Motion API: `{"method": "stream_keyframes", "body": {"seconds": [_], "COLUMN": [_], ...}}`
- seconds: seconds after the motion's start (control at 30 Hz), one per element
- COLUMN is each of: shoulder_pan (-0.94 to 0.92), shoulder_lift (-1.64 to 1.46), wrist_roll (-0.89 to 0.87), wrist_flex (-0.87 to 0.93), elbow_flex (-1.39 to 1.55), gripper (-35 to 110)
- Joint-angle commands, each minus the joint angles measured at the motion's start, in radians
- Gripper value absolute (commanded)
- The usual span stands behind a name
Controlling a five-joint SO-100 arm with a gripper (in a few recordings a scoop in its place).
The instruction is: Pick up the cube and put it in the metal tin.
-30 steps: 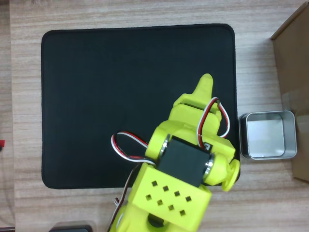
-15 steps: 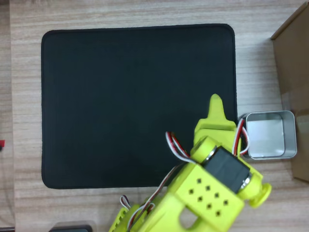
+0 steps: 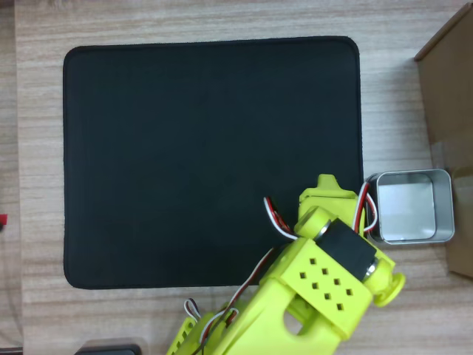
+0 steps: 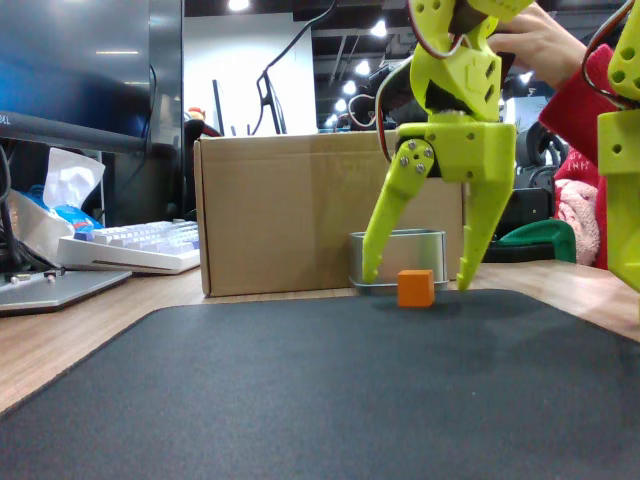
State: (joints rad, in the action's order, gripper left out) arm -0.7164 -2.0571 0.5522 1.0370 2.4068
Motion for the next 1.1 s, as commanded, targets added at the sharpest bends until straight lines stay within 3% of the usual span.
{"method": "stream_keyframes", "body": {"seconds": [0.0,0.3,0.53,0.63,1.07], "shoulder_pan": [-0.005,-0.012,0.003,0.014,0.127], "shoulder_lift": [-0.035,-0.029,-0.06,-0.115,-0.416], "wrist_roll": [0.018,0.054,0.107,0.103,-0.41], "wrist_flex": [-0.003,-0.023,-0.054,-0.054,0.077], "elbow_flex": [0.012,0.037,0.083,0.083,-0.055], "gripper": [32,20,0,0,0]}}
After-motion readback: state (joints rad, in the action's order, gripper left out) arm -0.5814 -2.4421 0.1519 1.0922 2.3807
